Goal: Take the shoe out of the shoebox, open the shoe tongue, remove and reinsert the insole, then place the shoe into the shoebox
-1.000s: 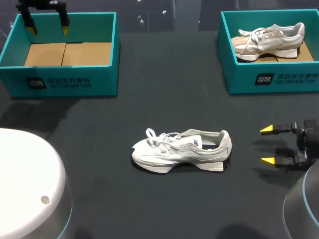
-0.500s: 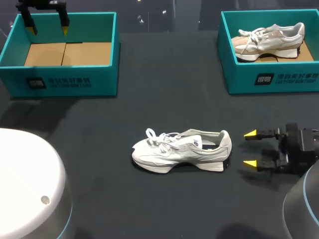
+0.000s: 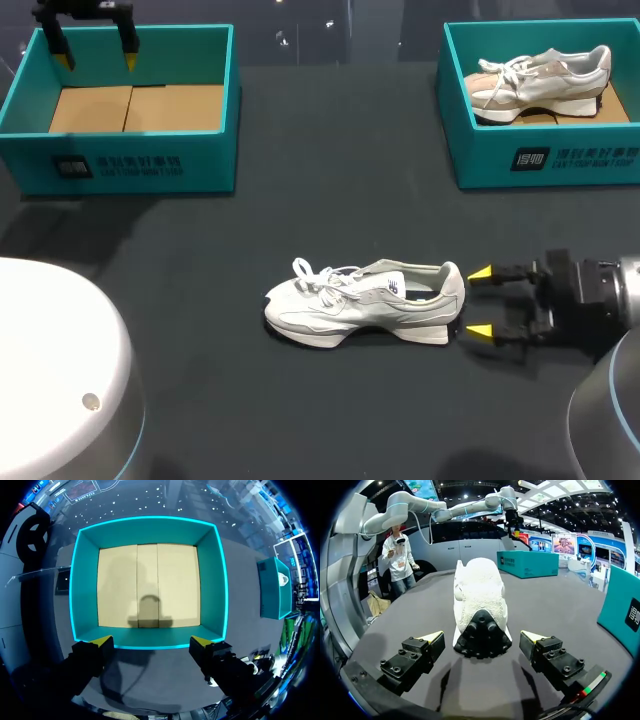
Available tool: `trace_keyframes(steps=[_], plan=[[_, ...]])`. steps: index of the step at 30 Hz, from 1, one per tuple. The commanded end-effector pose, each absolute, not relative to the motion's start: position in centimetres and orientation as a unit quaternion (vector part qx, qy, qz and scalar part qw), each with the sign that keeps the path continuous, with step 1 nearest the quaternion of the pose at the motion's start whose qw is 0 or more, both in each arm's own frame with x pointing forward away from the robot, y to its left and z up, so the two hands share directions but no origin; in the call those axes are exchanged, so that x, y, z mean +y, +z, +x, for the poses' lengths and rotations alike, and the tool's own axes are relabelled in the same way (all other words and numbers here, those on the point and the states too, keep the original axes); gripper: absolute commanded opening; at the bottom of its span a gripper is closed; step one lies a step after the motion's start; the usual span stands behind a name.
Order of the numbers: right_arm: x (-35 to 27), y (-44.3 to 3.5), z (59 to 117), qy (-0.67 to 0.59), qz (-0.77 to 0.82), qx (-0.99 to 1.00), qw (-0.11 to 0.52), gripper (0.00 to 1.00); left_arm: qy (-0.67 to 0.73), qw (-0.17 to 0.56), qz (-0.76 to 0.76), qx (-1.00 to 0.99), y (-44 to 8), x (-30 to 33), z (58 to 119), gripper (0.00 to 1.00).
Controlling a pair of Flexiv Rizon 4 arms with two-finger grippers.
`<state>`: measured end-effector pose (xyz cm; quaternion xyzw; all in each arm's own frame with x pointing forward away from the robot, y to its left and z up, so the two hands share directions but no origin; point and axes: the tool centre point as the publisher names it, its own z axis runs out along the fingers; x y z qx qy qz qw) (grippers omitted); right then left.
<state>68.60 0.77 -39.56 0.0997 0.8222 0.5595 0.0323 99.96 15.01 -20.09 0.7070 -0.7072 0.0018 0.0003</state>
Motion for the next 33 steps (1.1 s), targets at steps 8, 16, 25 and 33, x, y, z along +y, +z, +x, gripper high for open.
trace_keyframes(steps=[8, 16, 25, 33], plan=[[2.6, -40.6, 69.6, 0.566, 0.087, 0.819, 0.022, 1.00, 0.001, 0.000, 0.707, -0.707, -20.1, 15.0, 100.0, 1.00], [3.8, -40.9, 69.7, 0.570, 0.081, 0.817, 0.017, 1.00, 0.001, 0.000, 0.707, -0.707, -20.1, 15.0, 100.0, 1.00], [4.7, -41.0, 69.9, 0.573, 0.077, 0.815, 0.020, 1.00, 0.001, 0.000, 0.707, -0.707, -20.1, 15.0, 100.0, 1.00], [5.5, -40.8, 69.9, 0.571, 0.073, 0.817, 0.023, 1.00, 0.001, 0.000, 0.707, -0.707, -20.1, 15.0, 100.0, 1.00]])
